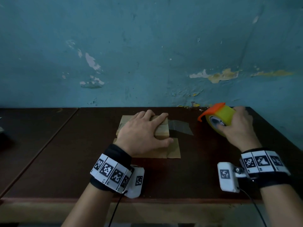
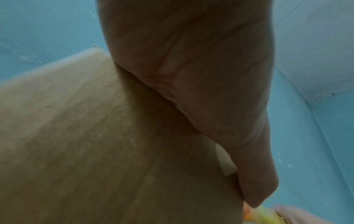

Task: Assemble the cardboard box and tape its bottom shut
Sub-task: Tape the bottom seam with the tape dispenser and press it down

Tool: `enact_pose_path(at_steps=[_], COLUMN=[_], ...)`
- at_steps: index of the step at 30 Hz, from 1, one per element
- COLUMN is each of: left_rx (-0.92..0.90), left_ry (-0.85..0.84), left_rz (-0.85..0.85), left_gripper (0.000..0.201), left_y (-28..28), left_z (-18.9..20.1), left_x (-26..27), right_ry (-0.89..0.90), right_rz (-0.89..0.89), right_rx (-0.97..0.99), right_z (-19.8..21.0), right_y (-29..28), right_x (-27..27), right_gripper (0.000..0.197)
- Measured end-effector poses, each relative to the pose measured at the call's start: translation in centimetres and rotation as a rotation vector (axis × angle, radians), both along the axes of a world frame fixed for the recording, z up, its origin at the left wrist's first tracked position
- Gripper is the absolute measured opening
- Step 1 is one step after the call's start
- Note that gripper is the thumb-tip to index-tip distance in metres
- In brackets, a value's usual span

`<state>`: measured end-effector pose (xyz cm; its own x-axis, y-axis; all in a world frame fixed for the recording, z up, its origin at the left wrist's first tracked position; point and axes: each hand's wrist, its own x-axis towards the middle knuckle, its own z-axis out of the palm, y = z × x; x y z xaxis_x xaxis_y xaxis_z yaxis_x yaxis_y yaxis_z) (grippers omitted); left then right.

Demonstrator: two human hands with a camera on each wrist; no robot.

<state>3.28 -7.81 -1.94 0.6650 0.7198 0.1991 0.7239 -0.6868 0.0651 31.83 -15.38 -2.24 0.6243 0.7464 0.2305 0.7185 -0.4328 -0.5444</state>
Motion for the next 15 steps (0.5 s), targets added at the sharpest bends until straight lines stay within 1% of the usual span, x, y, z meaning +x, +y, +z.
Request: enact_pose_path(at_steps=[2, 7, 15], left_rx=[0.001, -0.002, 0.008], left_ry=[-0.002, 0.001, -0.016], left_rz=[0.001, 0.002, 0.009], left_gripper=[0.091, 0.091, 0.092], left_y=[0.1, 0.1, 0.0], left_z=[0.0, 0.1, 0.0], left_x=[0.0, 0.1, 0.0], right_ry=[-0.047, -0.227, -0.284], right_rz=[0.073, 0.215, 0.268], right_rx=[-0.075, -0.322, -0.46], right_z=[0.3, 0.9, 1.7], right_y=[-0.2, -0.5, -0.5], right_x=[-0.1, -1.2, -2.4], right_gripper=[0.073, 0.075, 0.08])
